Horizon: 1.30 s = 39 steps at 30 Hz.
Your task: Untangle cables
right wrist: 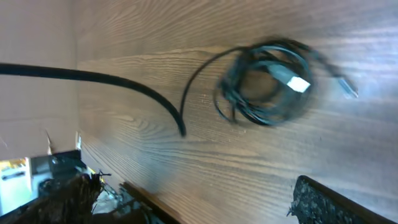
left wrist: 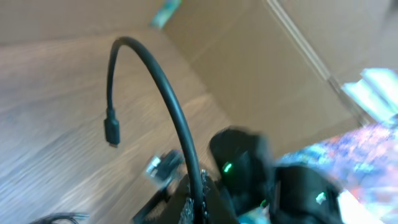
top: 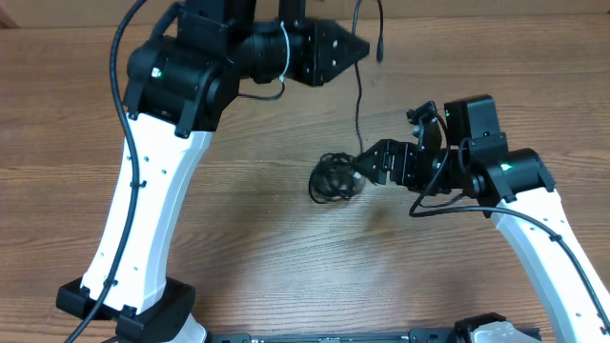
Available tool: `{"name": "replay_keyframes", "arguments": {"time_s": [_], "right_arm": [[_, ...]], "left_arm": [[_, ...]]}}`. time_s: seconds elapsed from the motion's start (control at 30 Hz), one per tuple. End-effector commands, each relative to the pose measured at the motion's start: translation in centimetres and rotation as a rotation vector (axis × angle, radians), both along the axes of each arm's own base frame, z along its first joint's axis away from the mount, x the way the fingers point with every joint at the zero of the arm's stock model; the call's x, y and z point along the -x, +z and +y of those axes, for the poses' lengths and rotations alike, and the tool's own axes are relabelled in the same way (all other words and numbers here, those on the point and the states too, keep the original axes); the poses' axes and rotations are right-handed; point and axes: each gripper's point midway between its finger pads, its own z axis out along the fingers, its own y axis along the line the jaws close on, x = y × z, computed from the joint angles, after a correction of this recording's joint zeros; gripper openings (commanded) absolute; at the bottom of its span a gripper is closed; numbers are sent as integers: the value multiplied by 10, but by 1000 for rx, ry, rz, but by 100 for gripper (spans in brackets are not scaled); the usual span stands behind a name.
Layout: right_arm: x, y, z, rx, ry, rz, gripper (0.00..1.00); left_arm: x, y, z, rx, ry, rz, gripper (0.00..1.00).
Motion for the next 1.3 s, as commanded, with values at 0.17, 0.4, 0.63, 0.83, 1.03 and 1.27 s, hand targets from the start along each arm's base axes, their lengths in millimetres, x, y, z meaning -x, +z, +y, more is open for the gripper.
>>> {"name": "replay_keyframes", "arguments": {"time_s": [0.17,0.4,0.63,0.83,1.03,1.27], "right_arm": [[-11,22,30,-21,109,-183,100],[-34,19,15,72,-11,-232,100],[-43,24,13,63,-61,-249,77],[-48,37,22,-12,-75,-260,47],[-49,53,33,-87,-33,-303,4],[-45,115,38,-215,-37,-429,4]], "left_arm": [[14,68,-7,227,-20,9,4],[26,101,-12,337,-100,-4,4],[29,111,-12,366,-115,-18,4],[30,111,-12,365,-116,-18,4],[27,108,-9,349,-111,-43,4],[5,69,8,216,7,-25,12]]}}
